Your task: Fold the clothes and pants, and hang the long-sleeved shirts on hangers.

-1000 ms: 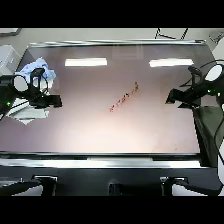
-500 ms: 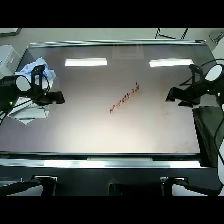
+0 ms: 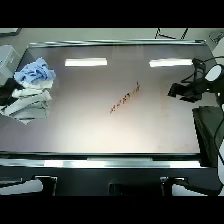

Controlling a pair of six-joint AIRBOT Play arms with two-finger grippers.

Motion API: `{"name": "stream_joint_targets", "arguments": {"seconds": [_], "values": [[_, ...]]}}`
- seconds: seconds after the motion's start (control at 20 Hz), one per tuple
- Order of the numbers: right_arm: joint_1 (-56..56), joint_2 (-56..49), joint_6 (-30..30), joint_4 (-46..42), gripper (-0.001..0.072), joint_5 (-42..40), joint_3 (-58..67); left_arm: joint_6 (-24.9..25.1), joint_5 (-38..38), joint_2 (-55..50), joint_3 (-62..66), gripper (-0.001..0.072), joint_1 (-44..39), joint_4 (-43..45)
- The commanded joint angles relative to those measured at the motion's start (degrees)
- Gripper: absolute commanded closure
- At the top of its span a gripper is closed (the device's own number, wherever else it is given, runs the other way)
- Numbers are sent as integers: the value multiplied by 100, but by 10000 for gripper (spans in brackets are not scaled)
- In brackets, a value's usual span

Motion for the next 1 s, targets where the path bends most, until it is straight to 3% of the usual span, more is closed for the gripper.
{"name": "stream_joint_targets", "arguments": {"seconds": [0.0, 0.25, 0.45, 0.6, 0.65, 0.7, 0.8, 0.95], "values": [[7, -4, -37, -59, 24, 87, -2, 350, -595, -96, -195, -13, 1554, -649], [7, -4, 116, 90, 24, 144, -2, 809, 706, -306, -1110, -13, 1851, -1172], [7, -4, 116, 229, 24, 573, -2, 2533, 1222, -960, -1222, -13, 1576, -3176], [7, -2, 127, 549, 23, 975, 0, 2747, 1316, -1285, -1222, -3, 1261, -3421], [7, -2, 168, 634, 23, 1119, 0, 2747, 1268, -1329, -1222, 212, 1200, -3423], [7, -2, 203, 693, 23, 1259, 0, 2763, 1115, -1316, -1220, 689, 1156, -3464], [7, 42, 201, 710, 24, 1504, 0, 3156, 962, -1019, -1220, 679, 1095, -3836], [7, 162, 199, 706, 24, 1552, 0, 3700, 1073, 247, -1220, 680, 859, -4299]]}}
